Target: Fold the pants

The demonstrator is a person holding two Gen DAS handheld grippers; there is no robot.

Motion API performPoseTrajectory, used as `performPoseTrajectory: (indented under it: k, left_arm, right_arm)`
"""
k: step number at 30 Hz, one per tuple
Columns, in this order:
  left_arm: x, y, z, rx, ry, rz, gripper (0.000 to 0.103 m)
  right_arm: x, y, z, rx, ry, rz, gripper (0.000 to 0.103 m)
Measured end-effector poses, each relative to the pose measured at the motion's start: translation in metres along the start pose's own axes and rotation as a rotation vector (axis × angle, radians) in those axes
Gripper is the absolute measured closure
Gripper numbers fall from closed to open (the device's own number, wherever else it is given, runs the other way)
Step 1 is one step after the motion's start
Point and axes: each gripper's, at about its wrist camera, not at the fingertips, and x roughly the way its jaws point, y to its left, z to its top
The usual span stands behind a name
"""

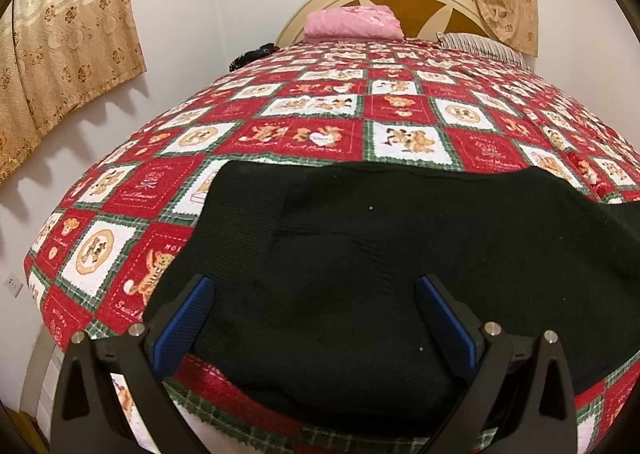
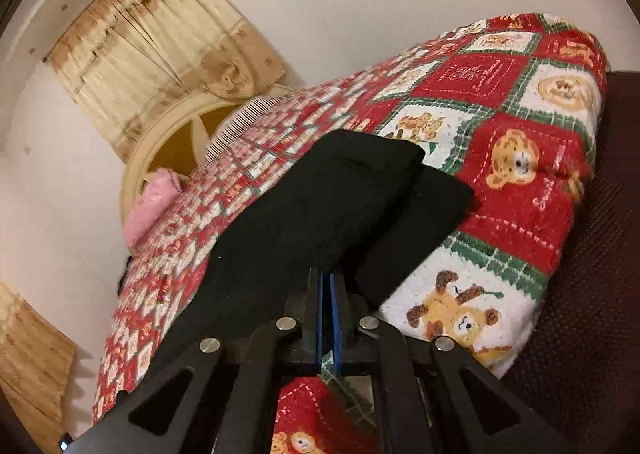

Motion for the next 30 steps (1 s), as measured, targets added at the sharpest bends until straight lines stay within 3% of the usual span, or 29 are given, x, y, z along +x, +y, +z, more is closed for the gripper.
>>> performPoseTrajectory:
  k: [5, 7, 8, 9, 11, 14, 16, 18, 19, 27, 30]
  left_arm:
    - [-0.018, -0.009, 0.004, 0.009, 0.012, -0.061, 0.000]
    - [-0.032, -0.021, 0.006, 0.050, -0.021, -0.105, 0.000]
    - [-0.039, -0.028, 0.006, 0.074, -0.036, -0.128, 0.000]
    - [-0.045, -0.036, 0.008, 0.099, -0.052, -0.149, 0.000]
    - [-0.060, -0.058, 0.011, 0.170, -0.089, -0.193, 0.000]
    - [-0.075, -0.088, 0.014, 0.241, -0.119, -0.246, 0.000]
    - [-0.081, -0.104, 0.016, 0.270, -0.110, -0.310, 0.000]
    - [-0.085, -0.117, 0.015, 0.289, -0.108, -0.336, 0.000]
    - [-0.086, -0.123, 0.014, 0.302, -0.107, -0.347, 0.000]
    - [-0.089, -0.132, 0.008, 0.330, -0.086, -0.372, 0.000]
    - [-0.091, -0.129, 0.011, 0.298, -0.086, -0.386, 0.000]
  right_arm:
    - [0.002, 0.004, 0.010, 0.032, 0.038, 0.038, 0.096]
    - [-0.001, -0.003, 0.014, 0.065, 0.029, 0.048, 0.085]
    - [-0.002, -0.008, 0.016, 0.086, 0.015, 0.051, 0.062]
    - [-0.003, -0.011, 0.018, 0.104, -0.001, 0.064, 0.048]
    - [-0.004, -0.012, 0.024, 0.139, -0.038, 0.092, 0.039]
    - [0.008, -0.004, 0.033, 0.117, -0.033, 0.062, 0.039]
    - [0.018, 0.003, 0.037, 0.080, -0.005, 0.020, 0.048]
    - [0.022, 0.004, 0.040, 0.048, 0.017, -0.031, 0.093]
    - [0.023, 0.003, 0.043, 0.045, 0.030, -0.030, 0.101]
    - [-0.022, -0.007, 0.042, -0.037, -0.055, -0.064, 0.103]
    - [-0.034, -0.025, 0.037, 0.005, -0.081, 0.003, 0.102]
